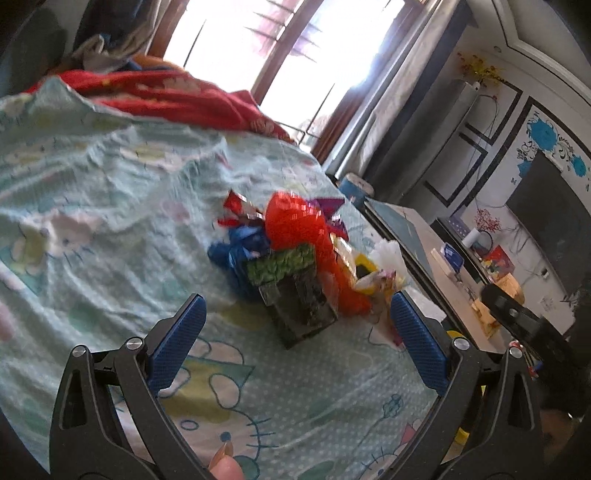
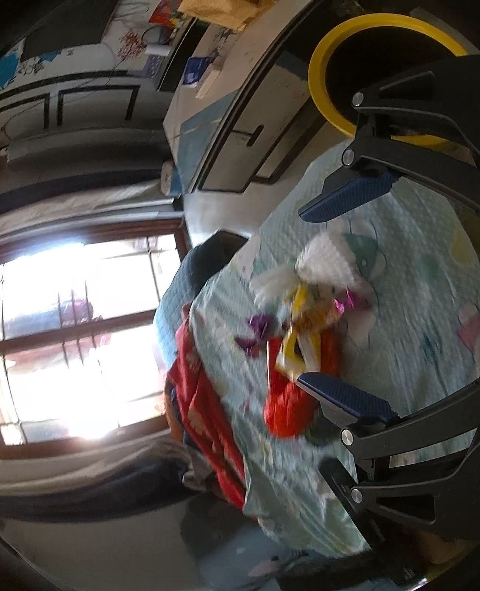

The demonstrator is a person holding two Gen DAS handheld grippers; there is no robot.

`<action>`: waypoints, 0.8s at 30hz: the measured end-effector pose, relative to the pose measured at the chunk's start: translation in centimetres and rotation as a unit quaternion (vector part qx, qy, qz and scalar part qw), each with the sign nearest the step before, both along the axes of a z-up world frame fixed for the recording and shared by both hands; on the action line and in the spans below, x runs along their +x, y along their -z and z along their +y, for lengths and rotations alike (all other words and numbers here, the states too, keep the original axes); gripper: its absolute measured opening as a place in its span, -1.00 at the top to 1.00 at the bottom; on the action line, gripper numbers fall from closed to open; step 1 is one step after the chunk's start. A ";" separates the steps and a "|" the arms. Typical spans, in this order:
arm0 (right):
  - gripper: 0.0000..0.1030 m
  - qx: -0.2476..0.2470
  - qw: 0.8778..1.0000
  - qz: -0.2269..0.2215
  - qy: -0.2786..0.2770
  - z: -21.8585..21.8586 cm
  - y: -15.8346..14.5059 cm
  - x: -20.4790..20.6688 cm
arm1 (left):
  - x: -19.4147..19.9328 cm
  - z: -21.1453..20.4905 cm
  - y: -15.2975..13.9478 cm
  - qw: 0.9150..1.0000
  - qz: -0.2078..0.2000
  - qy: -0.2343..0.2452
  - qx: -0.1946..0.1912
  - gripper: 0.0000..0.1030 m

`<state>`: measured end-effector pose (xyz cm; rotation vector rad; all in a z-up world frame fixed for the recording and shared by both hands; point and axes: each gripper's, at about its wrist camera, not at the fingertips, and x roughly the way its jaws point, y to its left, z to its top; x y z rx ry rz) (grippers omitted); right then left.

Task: Collect trash
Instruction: 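Grasp the green snack box with the left tool while the right tool grasps another white mesh bundle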

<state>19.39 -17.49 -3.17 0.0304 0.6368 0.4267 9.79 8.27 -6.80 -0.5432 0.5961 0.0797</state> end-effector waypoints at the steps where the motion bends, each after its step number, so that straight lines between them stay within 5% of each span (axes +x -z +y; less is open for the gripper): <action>1: -0.56 -0.001 1.000 0.007 0.004 -0.1 0.5 0.7 | 0.1 0.0 0.3 1.000 0.003 0.002 -0.005 -0.66; 7: -0.56 0.003 0.999 0.052 0.012 -0.4 3.2 4.0 | 0.7 0.3 2.0 0.998 0.014 0.009 -0.054 -0.30; 12: -0.35 0.022 0.996 0.089 0.015 -0.5 5.2 5.4 | 1.1 0.7 3.0 0.994 0.012 0.018 -0.105 -0.10; 19: 0.36 0.047 0.991 0.126 0.003 -0.7 6.9 6.1 | 1.8 0.7 3.7 0.990 0.004 0.028 -0.138 -0.05; 24: 0.63 0.049 0.991 0.123 0.000 -0.8 7.2 5.3 | 2.0 0.7 4.0 0.989 0.010 0.029 -0.143 0.33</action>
